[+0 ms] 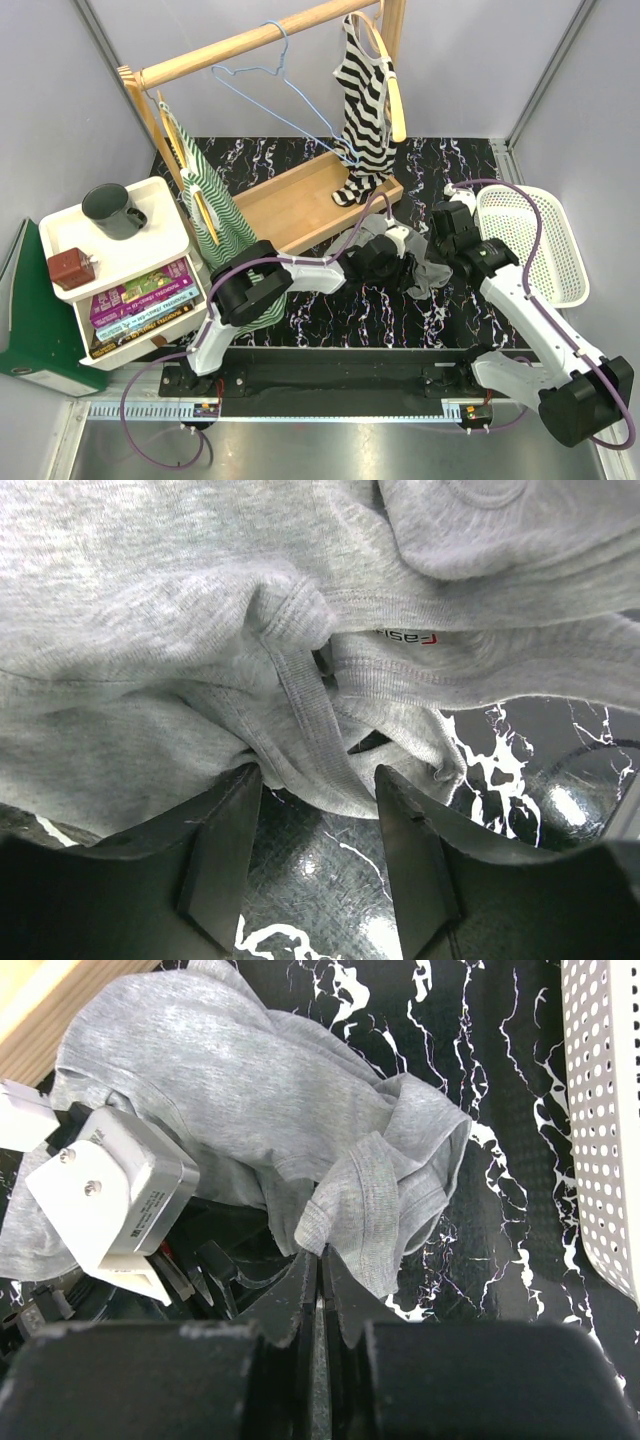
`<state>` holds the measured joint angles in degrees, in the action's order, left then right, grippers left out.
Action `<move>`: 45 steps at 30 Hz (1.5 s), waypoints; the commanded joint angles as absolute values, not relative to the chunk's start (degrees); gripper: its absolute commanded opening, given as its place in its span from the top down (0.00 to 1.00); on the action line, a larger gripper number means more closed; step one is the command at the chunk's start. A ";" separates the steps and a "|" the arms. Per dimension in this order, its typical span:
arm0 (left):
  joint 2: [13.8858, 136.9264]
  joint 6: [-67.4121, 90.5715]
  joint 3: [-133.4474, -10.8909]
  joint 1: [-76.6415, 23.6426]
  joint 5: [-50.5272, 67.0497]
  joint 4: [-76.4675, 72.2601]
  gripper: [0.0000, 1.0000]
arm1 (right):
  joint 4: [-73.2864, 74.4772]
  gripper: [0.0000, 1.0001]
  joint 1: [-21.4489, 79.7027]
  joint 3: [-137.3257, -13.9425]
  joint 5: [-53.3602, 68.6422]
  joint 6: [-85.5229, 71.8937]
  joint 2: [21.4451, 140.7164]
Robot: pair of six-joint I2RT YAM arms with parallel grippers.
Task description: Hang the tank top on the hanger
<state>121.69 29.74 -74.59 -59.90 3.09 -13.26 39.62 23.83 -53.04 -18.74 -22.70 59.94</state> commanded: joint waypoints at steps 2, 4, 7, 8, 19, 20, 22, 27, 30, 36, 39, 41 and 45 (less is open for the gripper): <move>121.64 32.25 -73.83 -60.91 4.48 -11.60 0.48 | 37.00 0.92 23.55 -54.76 -17.93 -21.88 60.56; 121.55 32.17 -74.27 -61.52 3.96 -10.12 0.49 | 36.91 0.92 23.47 -54.84 -17.75 -21.97 60.82; 120.41 31.90 -73.74 -61.87 1.68 -8.79 0.48 | 36.91 0.92 23.55 -54.84 -17.58 -22.06 60.65; 119.98 31.99 -73.48 -61.87 1.06 -8.70 0.48 | 37.00 0.91 23.55 -54.76 -17.49 -22.06 60.73; 120.93 32.61 -74.79 -62.40 3.34 -7.74 0.49 | 36.83 0.91 23.55 -54.58 -17.32 -22.06 60.56; 121.37 32.61 -75.14 -62.40 3.51 -7.65 0.51 | 36.83 0.91 23.47 -54.67 -17.31 -22.06 60.47; 122.34 32.70 -76.37 -62.40 3.87 -7.38 0.58 | 36.91 0.91 23.47 -54.67 -17.31 -22.06 60.29; 123.14 32.96 -77.08 -61.88 2.37 -6.33 0.99 | 36.91 0.91 23.55 -54.58 -17.23 -22.06 60.21; 120.68 33.22 -74.28 -60.74 1.85 -6.41 1.00 | 36.83 0.91 23.55 -54.49 -17.05 -22.15 60.20; 109.26 31.56 -63.73 -58.45 -5.44 -3.80 1.00 | 35.95 0.90 23.55 -54.05 -15.74 -22.24 61.69; 103.55 29.97 -60.39 -57.92 -11.85 1.82 1.00 | 33.84 0.91 23.64 -53.35 -12.49 -22.59 62.57; 99.69 29.09 -58.37 -57.40 -17.12 4.64 1.00 | 32.01 0.91 23.55 -52.65 -9.16 -23.37 63.01; 94.76 27.60 -56.95 -57.04 -27.83 12.98 1.00 | 29.80 0.93 24.17 -52.47 -4.93 -24.26 65.47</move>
